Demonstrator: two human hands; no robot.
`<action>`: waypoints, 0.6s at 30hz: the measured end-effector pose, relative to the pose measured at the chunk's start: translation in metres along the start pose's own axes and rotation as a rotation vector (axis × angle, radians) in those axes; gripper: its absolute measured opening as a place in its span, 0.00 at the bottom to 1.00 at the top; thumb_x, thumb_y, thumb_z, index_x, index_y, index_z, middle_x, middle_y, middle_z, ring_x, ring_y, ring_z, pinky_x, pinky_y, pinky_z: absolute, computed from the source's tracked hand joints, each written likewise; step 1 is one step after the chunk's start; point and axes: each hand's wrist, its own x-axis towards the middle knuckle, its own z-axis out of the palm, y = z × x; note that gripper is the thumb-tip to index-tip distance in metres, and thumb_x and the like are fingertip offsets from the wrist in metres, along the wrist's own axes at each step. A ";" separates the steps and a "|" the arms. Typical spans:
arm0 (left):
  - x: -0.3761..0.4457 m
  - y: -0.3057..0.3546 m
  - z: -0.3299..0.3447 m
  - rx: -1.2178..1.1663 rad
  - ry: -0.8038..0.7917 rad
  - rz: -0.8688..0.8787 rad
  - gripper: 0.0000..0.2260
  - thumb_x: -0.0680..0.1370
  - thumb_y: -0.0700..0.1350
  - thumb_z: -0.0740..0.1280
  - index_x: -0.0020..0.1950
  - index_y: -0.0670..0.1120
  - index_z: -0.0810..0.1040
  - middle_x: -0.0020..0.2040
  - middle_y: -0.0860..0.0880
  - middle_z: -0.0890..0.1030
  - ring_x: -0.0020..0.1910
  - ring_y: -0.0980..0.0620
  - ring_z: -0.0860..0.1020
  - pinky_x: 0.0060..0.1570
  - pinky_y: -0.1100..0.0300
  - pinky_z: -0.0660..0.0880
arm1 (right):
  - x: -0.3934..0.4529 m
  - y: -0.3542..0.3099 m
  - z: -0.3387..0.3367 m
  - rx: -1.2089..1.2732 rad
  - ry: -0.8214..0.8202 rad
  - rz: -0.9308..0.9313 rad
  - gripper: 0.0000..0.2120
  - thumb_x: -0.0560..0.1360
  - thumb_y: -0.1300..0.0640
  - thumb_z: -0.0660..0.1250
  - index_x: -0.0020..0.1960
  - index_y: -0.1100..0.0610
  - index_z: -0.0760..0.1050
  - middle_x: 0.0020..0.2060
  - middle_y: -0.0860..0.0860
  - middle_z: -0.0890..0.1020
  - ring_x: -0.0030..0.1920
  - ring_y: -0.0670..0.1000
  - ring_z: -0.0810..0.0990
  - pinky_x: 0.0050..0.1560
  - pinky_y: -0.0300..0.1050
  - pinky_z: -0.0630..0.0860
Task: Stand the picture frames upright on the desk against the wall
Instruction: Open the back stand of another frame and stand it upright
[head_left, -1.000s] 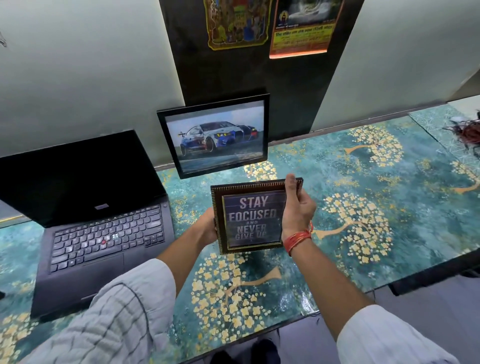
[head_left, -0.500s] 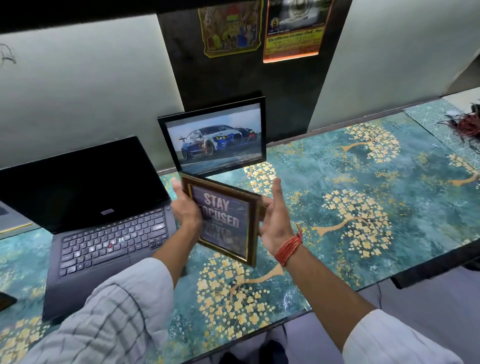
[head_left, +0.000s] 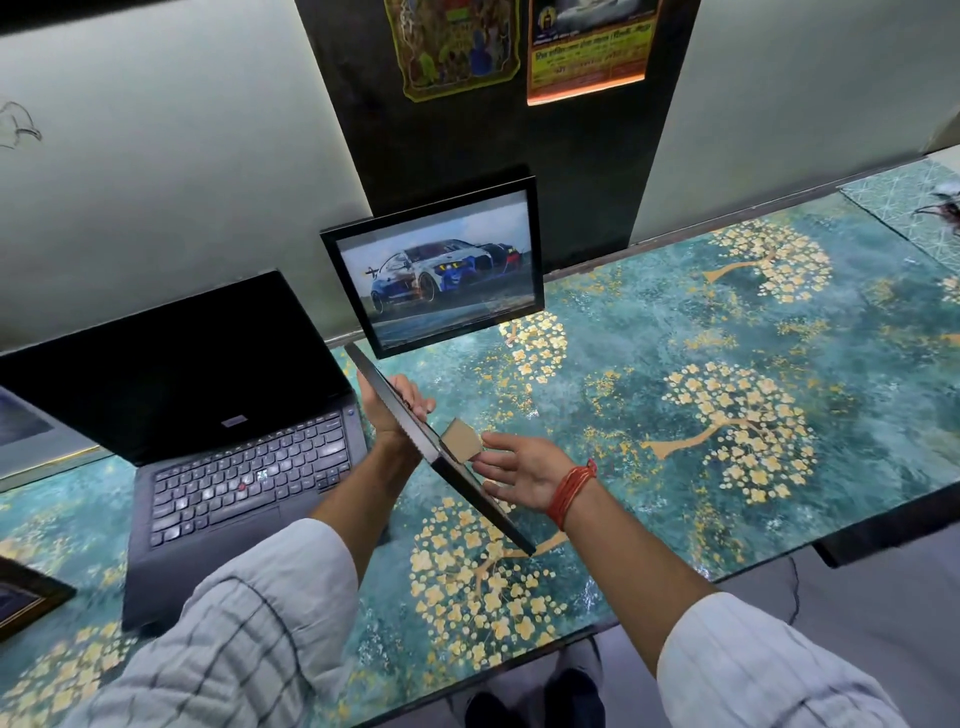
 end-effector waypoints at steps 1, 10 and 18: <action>-0.001 0.003 0.003 -0.079 -0.068 0.033 0.42 0.83 0.46 0.32 0.19 0.46 0.74 0.16 0.50 0.71 0.15 0.55 0.71 0.22 0.67 0.69 | 0.001 0.000 0.001 0.029 -0.009 0.018 0.04 0.78 0.59 0.64 0.46 0.55 0.76 0.42 0.54 0.80 0.42 0.49 0.78 0.44 0.43 0.73; 0.003 0.009 0.017 -0.002 0.332 0.087 0.24 0.68 0.69 0.58 0.29 0.48 0.67 0.25 0.49 0.67 0.24 0.52 0.66 0.29 0.60 0.66 | 0.010 0.002 0.003 0.396 0.101 -0.056 0.09 0.75 0.73 0.62 0.40 0.62 0.71 0.39 0.58 0.76 0.37 0.54 0.77 0.38 0.46 0.80; -0.009 0.013 0.049 0.207 0.535 0.139 0.21 0.80 0.57 0.60 0.31 0.47 0.72 0.32 0.50 0.73 0.31 0.51 0.70 0.35 0.55 0.68 | 0.023 -0.010 -0.013 0.249 0.107 -0.024 0.06 0.77 0.68 0.60 0.47 0.72 0.73 0.31 0.60 0.81 0.29 0.57 0.83 0.29 0.48 0.82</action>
